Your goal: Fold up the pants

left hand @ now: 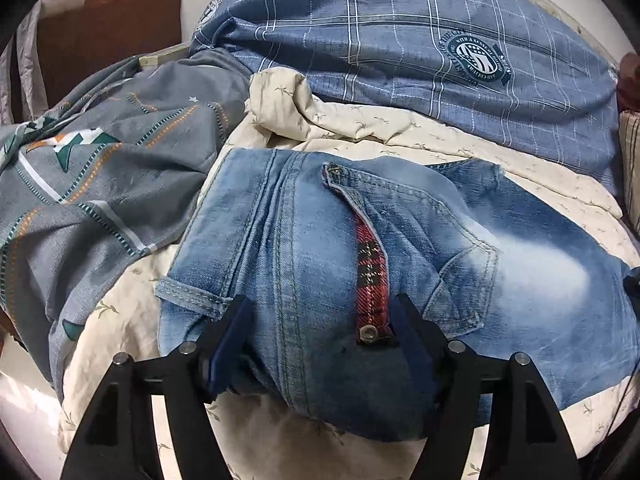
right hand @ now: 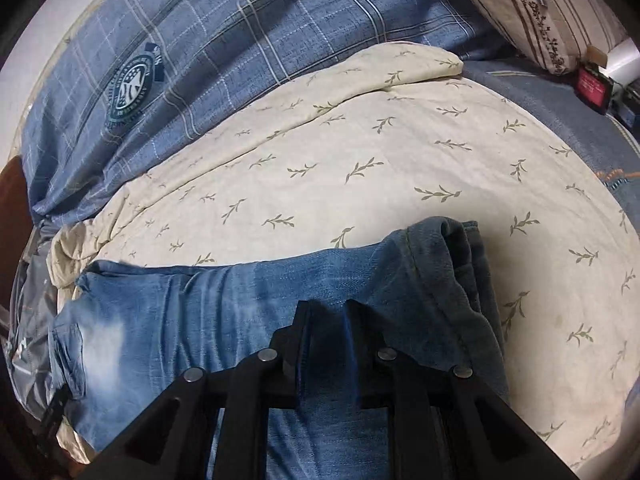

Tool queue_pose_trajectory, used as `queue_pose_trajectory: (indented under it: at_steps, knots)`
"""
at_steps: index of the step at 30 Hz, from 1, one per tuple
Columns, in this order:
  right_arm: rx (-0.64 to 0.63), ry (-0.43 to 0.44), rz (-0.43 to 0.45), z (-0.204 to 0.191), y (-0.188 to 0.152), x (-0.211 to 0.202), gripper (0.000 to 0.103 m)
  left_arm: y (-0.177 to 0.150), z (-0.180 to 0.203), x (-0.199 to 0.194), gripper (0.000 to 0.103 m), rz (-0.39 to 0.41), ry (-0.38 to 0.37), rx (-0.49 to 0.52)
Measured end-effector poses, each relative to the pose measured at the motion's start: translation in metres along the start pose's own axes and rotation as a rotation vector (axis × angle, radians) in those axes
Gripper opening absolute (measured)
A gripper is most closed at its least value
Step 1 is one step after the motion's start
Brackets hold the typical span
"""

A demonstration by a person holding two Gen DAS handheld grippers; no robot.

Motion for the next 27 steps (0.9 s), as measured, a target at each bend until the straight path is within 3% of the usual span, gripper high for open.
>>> queue_pose_trajectory:
  at_steps: [4,6,9,12,14,15,16,17,20,22,27]
  knots:
    - [0.018,0.043,-0.008,-0.013,0.001,-0.011,0.020,0.004,-0.004,-0.022,0.073,0.087,-0.018,-0.018]
    - [-0.037,0.088,0.009,-0.031,0.001,-0.023,0.020,0.009,-0.002,-0.041,0.074,0.180,0.023,0.026]
    - [-0.183,0.222,0.046,-0.085,0.000,-0.048,0.020,0.015,-0.009,-0.052,0.082,0.245,0.099,0.020]
    - [-0.321,0.343,0.040,-0.144,-0.006,-0.063,0.022,0.018,-0.027,-0.042,0.082,0.195,0.102,-0.081]
    - [-0.389,0.400,0.048,-0.176,-0.012,-0.070,0.028,0.018,-0.033,-0.032,0.082,0.152,0.099,-0.120]
    - [-0.412,0.428,0.049,-0.192,-0.015,-0.072,0.041,0.018,-0.031,-0.030,0.082,0.144,0.104,-0.116]
    - [-0.420,0.446,0.050,-0.202,-0.017,-0.072,0.066,0.019,-0.029,-0.027,0.082,0.138,0.120,-0.096]
    - [-0.425,0.472,0.074,-0.215,-0.018,-0.072,0.074,0.018,-0.027,-0.024,0.082,0.132,0.138,-0.075]
    - [-0.486,0.470,0.126,-0.242,-0.025,-0.068,0.076,0.009,-0.023,-0.006,0.082,0.033,0.171,-0.030]
    - [-0.533,0.437,0.093,-0.260,-0.026,-0.052,0.076,0.001,-0.027,0.007,0.083,-0.046,0.175,-0.045]
    - [-0.605,0.298,0.042,-0.276,-0.017,-0.003,0.076,0.002,-0.028,0.007,0.085,-0.046,0.186,-0.041]
Point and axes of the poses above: each gripper's, at about its wrist camera, not at the fingertips, and x roughly the way its jaws point, z to its right, y to its top, the point moved 4 cm from there along x, roughly the way its jaws point, and after that the axes turned 7 degrees about -y, right-handed, at the moved point
